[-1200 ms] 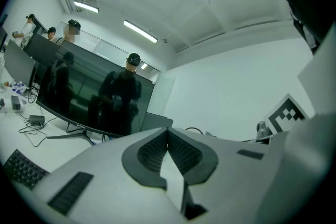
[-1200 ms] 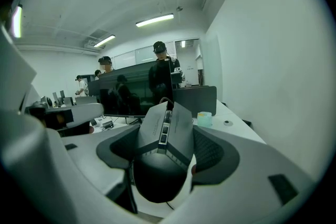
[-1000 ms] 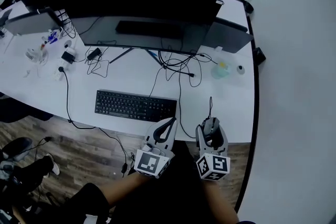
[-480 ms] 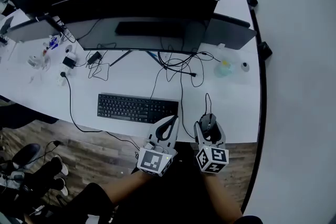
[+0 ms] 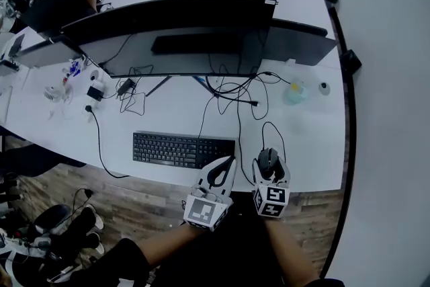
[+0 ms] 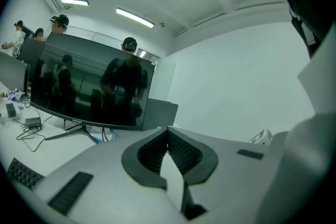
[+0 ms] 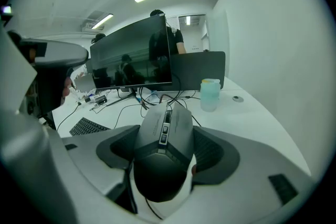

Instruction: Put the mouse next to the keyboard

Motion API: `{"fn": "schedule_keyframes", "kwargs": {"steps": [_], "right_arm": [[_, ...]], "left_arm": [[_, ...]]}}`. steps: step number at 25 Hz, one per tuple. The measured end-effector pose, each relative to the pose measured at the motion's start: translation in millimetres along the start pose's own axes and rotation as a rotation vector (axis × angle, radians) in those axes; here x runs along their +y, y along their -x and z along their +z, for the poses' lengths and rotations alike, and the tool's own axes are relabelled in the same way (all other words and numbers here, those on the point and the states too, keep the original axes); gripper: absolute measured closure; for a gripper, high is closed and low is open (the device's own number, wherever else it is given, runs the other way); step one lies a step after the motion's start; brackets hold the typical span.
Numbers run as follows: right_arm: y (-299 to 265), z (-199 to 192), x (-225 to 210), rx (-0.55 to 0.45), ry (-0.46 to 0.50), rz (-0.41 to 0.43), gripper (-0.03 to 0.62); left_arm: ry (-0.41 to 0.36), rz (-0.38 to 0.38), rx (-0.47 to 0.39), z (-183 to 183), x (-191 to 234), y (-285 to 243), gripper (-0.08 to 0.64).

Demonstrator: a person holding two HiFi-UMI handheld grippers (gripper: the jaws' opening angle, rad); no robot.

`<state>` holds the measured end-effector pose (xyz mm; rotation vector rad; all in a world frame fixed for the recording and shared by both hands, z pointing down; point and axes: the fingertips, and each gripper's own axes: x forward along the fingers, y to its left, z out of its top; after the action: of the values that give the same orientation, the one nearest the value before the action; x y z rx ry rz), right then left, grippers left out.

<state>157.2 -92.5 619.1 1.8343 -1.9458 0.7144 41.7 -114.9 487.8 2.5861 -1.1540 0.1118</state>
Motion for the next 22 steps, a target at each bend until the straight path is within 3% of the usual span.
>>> {"fn": "schedule_keyframes", "kwargs": {"steps": [9, 22], "right_arm": [[-48.2, -47.5, -16.9, 0.157, -0.016, -0.009, 0.268], [-89.0, -91.4, -23.2, 0.296, 0.042, 0.015, 0.268]], "left_arm": [[-0.006, 0.009, 0.044, -6.6, 0.2, -18.8, 0.557], [0.007, 0.039, 0.07, -8.6, 3.6, -31.0, 0.557]]}}
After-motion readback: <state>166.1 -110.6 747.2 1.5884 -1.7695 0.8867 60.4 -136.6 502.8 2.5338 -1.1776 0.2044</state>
